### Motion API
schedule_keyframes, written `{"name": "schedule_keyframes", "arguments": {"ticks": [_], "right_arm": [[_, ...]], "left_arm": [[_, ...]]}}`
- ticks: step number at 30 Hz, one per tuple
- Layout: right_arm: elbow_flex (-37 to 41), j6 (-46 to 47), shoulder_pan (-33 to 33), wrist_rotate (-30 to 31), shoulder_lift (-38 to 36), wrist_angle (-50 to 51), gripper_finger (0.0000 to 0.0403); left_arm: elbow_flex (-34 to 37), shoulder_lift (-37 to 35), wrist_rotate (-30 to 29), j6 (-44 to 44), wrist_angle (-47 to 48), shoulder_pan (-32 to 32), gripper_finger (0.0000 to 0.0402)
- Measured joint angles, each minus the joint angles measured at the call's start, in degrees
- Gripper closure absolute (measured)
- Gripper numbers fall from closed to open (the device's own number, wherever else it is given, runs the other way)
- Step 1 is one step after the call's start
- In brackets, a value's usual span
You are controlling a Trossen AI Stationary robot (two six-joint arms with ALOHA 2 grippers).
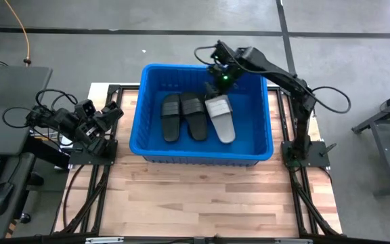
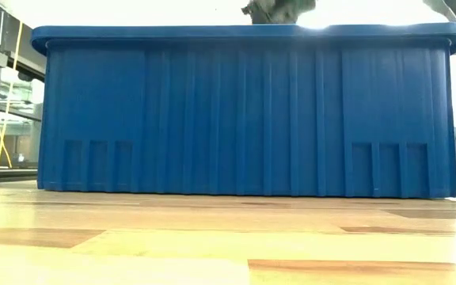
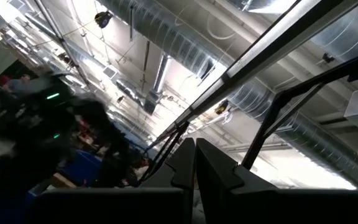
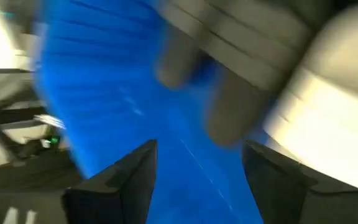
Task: Pick and place slides into bin
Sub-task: Return to Home Position
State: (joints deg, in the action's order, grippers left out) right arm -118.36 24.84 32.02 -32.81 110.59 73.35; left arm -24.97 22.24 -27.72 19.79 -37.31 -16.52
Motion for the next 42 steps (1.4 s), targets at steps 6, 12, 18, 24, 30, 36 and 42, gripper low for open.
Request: {"name": "schedule_keyframes", "arguments": {"ticks": [6, 12, 18, 24, 30, 36, 42], "right_arm": [[-6.9, 1.9, -10.6, -1.9, -0.1, -22.0, 0.0182], [-6.0, 10.0, -21.0, -6.8, -0.1, -52.7, 0.0182], [-1.1, 13.2, -29.0, -6.4, -0.5, -74.3, 0.0183], [15.1, 22.8, -34.2, -2.1, -0.5, -108.3, 0.0182], [32.2, 33.9, -34.0, -5.3, -3.7, -153.8, 0.0182], [50.7, 34.2, -32.5, 0.1, -11.9, -161.0, 0.0183], [64.5, 25.0, -32.4, 5.1, -26.7, -152.9, 0.0182]], "left_arm": [[0.0, 0.0, -2.3, -0.5, 4.4, 0.0, 0.0396], [0.0, 0.0, -2.7, -2.3, 5.8, 0.0, 0.0396], [0.0, -0.1, 2.4, -9.6, 5.7, 0.0, 0.0396], [0.0, -0.1, 8.0, -12.1, 4.4, 0.0, 0.0396], [0.0, -0.7, 12.8, -19.9, -1.5, 0.0, 0.0396], [1.1, -3.3, 14.9, -21.9, 4.6, 0.0, 0.0396], [5.9, -9.1, 16.2, -24.0, 4.2, 0.0, 0.0396]]}}
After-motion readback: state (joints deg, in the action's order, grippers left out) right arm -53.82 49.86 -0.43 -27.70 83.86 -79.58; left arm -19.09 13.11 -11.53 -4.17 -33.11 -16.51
